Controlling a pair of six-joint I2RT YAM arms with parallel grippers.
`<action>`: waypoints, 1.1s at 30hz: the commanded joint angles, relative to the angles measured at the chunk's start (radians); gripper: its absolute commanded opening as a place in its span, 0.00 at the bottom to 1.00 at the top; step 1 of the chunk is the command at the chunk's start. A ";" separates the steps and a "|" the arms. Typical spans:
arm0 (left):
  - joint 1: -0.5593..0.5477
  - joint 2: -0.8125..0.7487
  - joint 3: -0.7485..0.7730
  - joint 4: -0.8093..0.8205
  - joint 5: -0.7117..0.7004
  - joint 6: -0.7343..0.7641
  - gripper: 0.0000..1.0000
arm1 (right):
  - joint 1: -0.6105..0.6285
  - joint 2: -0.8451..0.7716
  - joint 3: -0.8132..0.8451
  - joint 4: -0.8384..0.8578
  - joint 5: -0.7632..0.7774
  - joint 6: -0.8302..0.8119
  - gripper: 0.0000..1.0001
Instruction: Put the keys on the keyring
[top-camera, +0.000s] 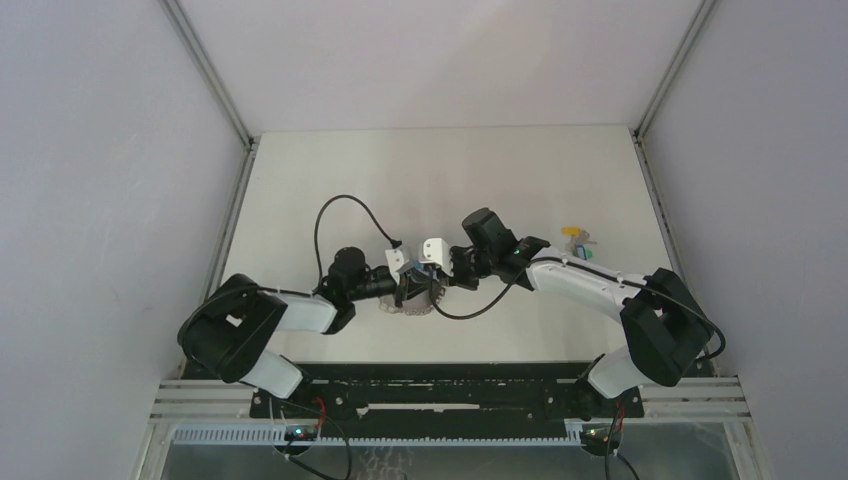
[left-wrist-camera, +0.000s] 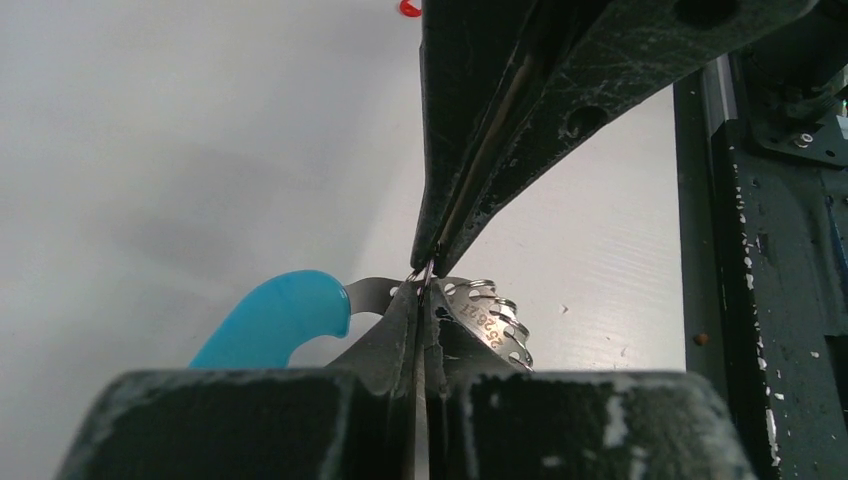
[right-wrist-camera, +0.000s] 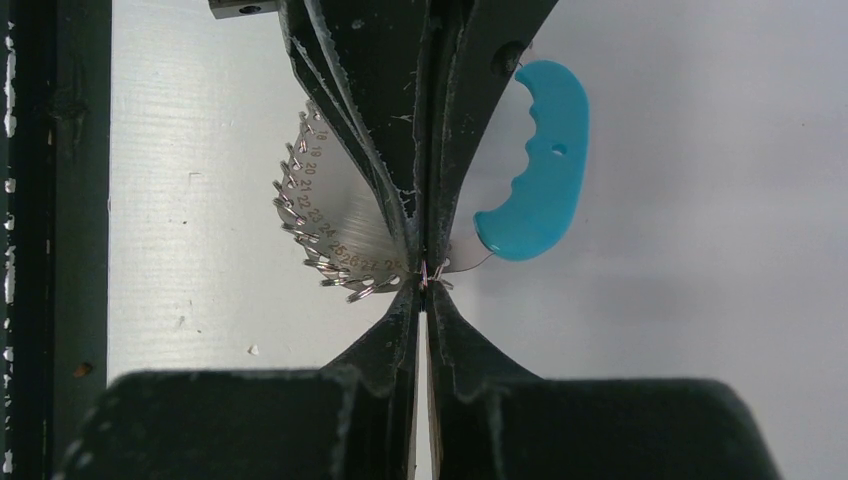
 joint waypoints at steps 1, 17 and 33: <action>-0.005 -0.052 0.049 -0.028 -0.007 0.020 0.01 | 0.008 -0.020 0.016 0.056 -0.039 0.011 0.00; -0.005 -0.200 0.080 -0.333 -0.089 0.112 0.00 | -0.032 -0.325 -0.176 0.344 0.306 0.431 0.34; -0.005 -0.225 0.100 -0.418 -0.061 0.133 0.00 | -0.244 -0.575 -0.299 0.304 0.452 0.944 0.99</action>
